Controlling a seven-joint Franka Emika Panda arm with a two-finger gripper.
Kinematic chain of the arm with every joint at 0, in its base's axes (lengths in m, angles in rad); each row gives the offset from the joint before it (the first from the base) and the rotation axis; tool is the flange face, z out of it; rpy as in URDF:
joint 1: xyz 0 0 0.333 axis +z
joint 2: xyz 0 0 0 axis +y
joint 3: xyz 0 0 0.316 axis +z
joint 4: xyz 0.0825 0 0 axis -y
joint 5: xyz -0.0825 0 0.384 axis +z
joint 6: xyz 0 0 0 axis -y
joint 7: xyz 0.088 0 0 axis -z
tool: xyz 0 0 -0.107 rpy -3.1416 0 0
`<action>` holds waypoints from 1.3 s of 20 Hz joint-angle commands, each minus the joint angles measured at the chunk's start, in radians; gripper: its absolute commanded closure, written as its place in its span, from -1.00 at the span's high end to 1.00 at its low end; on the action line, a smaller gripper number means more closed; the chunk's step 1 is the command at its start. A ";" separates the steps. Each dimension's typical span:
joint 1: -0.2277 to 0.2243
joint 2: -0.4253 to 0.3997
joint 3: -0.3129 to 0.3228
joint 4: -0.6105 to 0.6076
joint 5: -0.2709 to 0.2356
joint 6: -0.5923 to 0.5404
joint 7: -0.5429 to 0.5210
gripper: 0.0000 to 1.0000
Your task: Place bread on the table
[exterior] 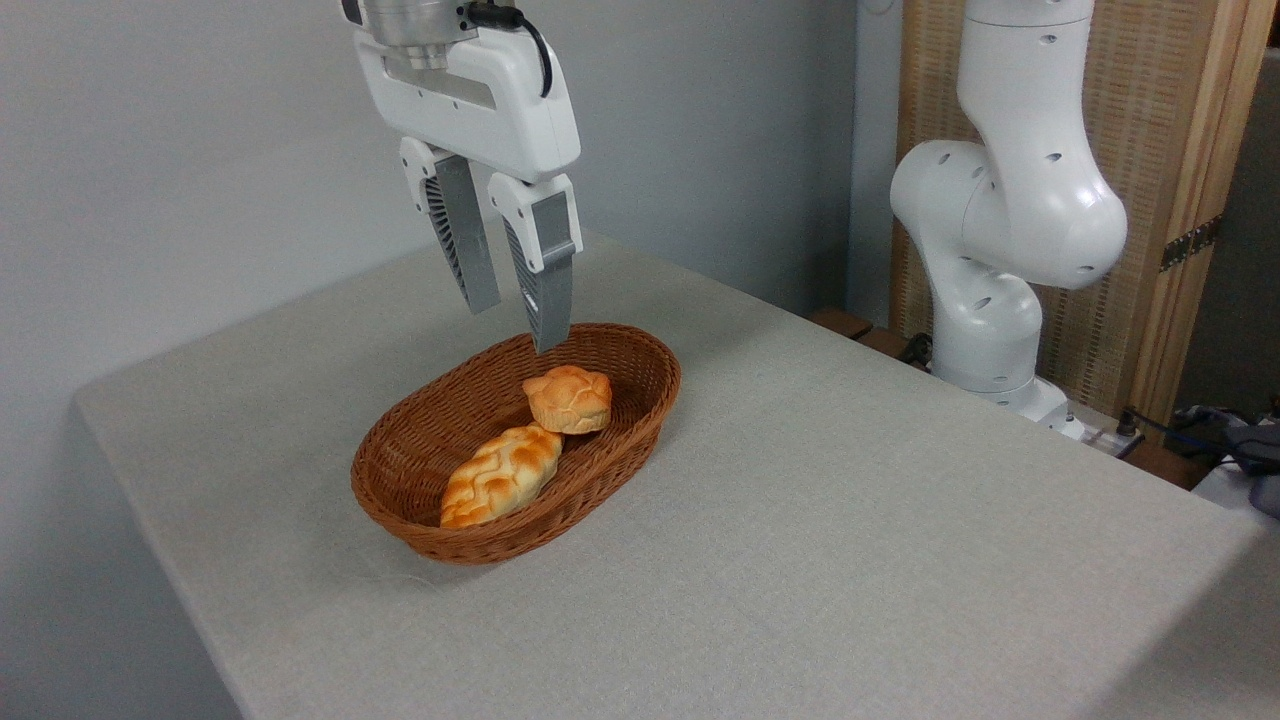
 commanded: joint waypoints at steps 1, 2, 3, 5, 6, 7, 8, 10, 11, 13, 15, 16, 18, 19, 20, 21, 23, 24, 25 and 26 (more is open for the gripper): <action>0.004 0.009 0.001 0.023 -0.003 -0.022 -0.008 1.00; 0.004 0.009 0.001 0.023 -0.003 -0.022 -0.005 1.00; 0.004 0.009 0.001 0.023 -0.003 -0.022 -0.005 1.00; 0.004 0.009 0.001 0.023 -0.007 -0.022 -0.005 1.00; 0.004 0.009 0.001 0.023 -0.007 -0.022 -0.005 1.00; 0.004 0.009 0.001 0.023 -0.007 -0.022 -0.005 1.00; 0.004 0.009 0.001 0.023 -0.007 -0.022 -0.005 1.00; 0.004 0.009 0.001 0.023 -0.009 -0.022 -0.005 1.00; 0.004 0.009 0.001 0.023 -0.009 -0.022 -0.006 1.00; 0.004 0.010 -0.002 0.022 -0.009 -0.021 -0.010 1.00; 0.004 0.010 -0.009 0.020 -0.010 -0.019 -0.011 1.00; 0.002 0.010 -0.011 0.017 -0.018 -0.018 -0.011 1.00; 0.001 0.009 -0.023 0.005 -0.049 -0.002 -0.014 1.00; 0.001 0.006 -0.035 -0.010 -0.058 0.007 -0.014 1.00; -0.004 0.004 -0.048 -0.027 -0.058 0.016 -0.016 1.00; -0.004 0.001 -0.063 -0.044 -0.058 0.025 -0.016 1.00; -0.005 -0.001 -0.088 -0.073 -0.058 0.045 -0.017 1.00; -0.005 -0.001 -0.103 -0.089 -0.058 0.062 -0.017 1.00; -0.005 -0.001 -0.117 -0.105 -0.057 0.079 -0.017 1.00; -0.007 -0.001 -0.123 -0.124 -0.058 0.091 -0.016 1.00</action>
